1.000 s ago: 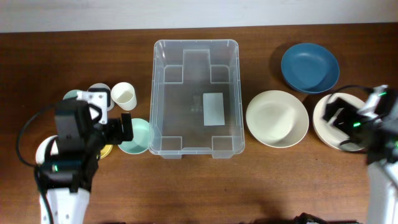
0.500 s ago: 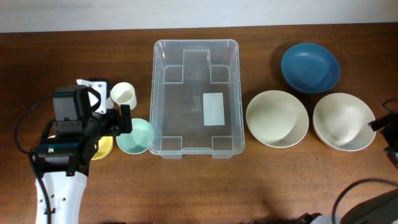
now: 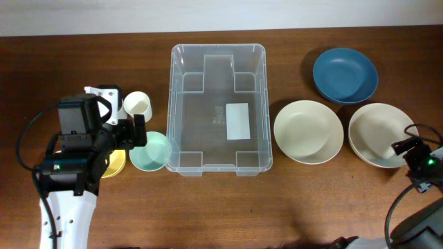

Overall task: Pack container
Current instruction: 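Move the right gripper to the rim of the right cream plate and grasp it, then lift the cream plate and lower it into the clear container, then move the right gripper to the other cream plate and grasp its rim, then carry the second cream plate and stack it on the first in the container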

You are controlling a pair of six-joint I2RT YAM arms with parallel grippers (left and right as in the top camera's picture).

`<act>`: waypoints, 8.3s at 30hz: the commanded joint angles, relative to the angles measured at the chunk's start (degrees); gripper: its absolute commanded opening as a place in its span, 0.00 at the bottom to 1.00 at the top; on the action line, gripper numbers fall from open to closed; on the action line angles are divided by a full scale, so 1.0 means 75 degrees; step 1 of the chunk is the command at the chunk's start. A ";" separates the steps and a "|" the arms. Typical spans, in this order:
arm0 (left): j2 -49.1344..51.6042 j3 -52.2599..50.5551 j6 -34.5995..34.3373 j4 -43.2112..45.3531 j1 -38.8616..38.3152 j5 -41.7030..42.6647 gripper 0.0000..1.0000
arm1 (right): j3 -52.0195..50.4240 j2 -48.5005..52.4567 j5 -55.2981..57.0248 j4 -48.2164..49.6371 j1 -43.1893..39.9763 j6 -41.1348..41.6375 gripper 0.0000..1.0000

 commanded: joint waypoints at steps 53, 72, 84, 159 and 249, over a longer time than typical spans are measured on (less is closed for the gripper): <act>-0.0003 0.0169 -0.0047 0.0044 0.0038 0.0058 1.00 | -0.0866 0.0895 -0.0490 0.1734 0.0367 0.0557 0.04; -0.0003 0.0169 -0.0047 0.0079 0.0038 0.0055 1.00 | 0.0959 -0.2961 -0.0813 -0.0933 0.1139 0.0801 0.04; -0.0003 0.0169 -0.0047 0.0070 0.0038 0.0058 1.00 | 0.5566 -0.1612 0.0667 -0.3780 0.6679 0.0274 0.04; 0.0012 0.0169 -0.0047 0.0067 0.0038 0.0055 1.00 | 0.6321 0.0921 0.1682 -0.6522 0.4972 0.1326 0.87; 0.0012 0.0169 -0.0047 0.0070 0.0038 0.0055 1.00 | 0.2751 -0.1434 0.1900 -0.2538 0.5074 0.1081 0.04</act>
